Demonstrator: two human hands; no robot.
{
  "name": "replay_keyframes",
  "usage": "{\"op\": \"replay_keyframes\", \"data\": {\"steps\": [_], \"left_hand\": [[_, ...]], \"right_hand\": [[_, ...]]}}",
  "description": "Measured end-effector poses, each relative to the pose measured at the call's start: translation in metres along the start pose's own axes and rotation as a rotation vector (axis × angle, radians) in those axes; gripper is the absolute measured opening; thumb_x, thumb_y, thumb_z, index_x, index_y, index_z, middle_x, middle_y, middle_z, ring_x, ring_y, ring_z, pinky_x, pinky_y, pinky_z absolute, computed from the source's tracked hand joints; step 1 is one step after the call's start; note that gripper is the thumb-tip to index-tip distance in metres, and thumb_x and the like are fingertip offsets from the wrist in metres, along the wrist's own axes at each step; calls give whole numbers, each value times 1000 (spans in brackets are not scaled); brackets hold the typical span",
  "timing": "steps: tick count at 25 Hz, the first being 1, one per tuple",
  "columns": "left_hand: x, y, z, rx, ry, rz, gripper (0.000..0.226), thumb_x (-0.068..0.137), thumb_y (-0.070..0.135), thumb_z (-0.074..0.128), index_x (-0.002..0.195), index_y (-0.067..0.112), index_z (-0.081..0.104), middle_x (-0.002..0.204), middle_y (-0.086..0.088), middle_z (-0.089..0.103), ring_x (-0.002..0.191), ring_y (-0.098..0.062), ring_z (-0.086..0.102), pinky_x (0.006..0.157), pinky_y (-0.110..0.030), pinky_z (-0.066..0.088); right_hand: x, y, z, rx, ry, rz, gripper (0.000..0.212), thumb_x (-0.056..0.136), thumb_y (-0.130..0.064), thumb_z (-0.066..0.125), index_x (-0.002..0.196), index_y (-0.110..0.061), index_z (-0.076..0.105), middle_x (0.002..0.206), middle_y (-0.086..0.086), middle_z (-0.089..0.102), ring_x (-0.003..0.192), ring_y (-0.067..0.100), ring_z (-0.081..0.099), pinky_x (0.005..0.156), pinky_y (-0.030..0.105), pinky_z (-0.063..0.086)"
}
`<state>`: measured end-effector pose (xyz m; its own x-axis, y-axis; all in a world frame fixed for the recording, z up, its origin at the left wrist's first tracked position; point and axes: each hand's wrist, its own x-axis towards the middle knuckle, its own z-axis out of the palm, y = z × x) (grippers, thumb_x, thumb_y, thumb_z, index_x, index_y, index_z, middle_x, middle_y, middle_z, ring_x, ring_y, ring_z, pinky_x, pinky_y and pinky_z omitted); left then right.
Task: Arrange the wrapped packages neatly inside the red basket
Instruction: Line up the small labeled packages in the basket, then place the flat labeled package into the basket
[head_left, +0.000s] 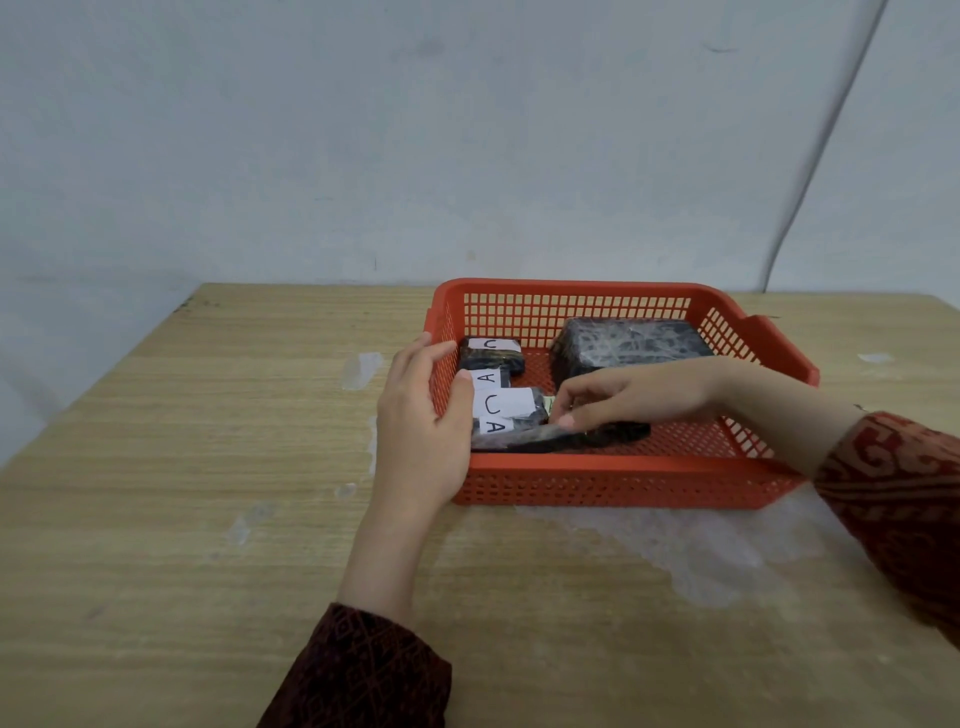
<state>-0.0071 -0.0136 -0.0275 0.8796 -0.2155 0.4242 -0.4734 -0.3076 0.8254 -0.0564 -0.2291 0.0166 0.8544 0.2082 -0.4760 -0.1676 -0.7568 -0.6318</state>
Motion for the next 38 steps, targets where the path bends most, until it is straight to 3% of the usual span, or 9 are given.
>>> {"op": "replay_keyframes", "data": {"steps": [6,11,14,20,25,28,31,34,38], "left_hand": [[0,-1,1,20,-16,-22,31,91,25,49,122,20,55,139,1,46,127,-10,39,108,-36,33],[1,-1,1,12,-2,-9,31,91,24,50,120,19,56,137,1,47,127,-10,40,108,-35,32],[1,-2,1,14,13,2,30,91,23,50,119,18,57,136,0,49,124,-7,40,107,-29,31],[1,-3,1,34,5,18,30,91,25,49,119,18,57,137,0,48,125,-7,39,106,-26,29],[0,2,-1,85,-20,19,31,92,26,48,120,16,57,139,-2,47,128,-12,38,106,-27,27],[-2,10,-7,365,-28,143,34,92,27,44,120,12,57,132,-8,53,125,-22,42,105,-35,31],[0,30,-6,508,-24,300,33,90,27,46,116,11,59,119,-7,61,112,-24,53,96,-39,39],[16,58,16,357,-137,331,34,90,34,44,117,18,58,117,-1,62,106,-17,56,88,-31,42],[51,74,67,307,-578,84,50,92,40,45,135,15,41,134,-8,52,101,-15,56,81,-25,44]], "right_hand": [[0,4,-11,222,35,-46,17,92,-26,55,98,-14,66,81,-3,69,73,11,63,61,24,52],[-1,8,-11,85,65,-79,41,88,-49,52,103,-15,70,107,9,72,94,18,66,90,28,50],[2,2,0,-17,25,-105,33,84,-45,61,102,-19,70,88,-13,73,83,3,65,79,17,47],[19,-3,20,-389,90,-105,21,89,-30,60,102,-18,71,85,-13,66,74,-2,59,69,16,46],[6,-9,19,-298,167,-58,28,88,-43,58,102,-24,70,83,-16,68,75,1,63,71,21,51],[-13,-2,20,-234,360,-110,22,87,-44,58,101,-30,68,92,-15,70,85,2,65,79,23,53],[-37,19,10,-102,801,-165,23,86,-35,58,107,-29,65,112,-9,64,106,8,60,96,29,47],[-48,50,-10,-61,981,93,46,86,-29,61,129,-18,50,134,10,50,123,26,48,104,36,36],[-33,74,-10,-28,932,284,74,87,-22,62,147,-7,22,147,25,33,136,36,33,111,36,26]]}}
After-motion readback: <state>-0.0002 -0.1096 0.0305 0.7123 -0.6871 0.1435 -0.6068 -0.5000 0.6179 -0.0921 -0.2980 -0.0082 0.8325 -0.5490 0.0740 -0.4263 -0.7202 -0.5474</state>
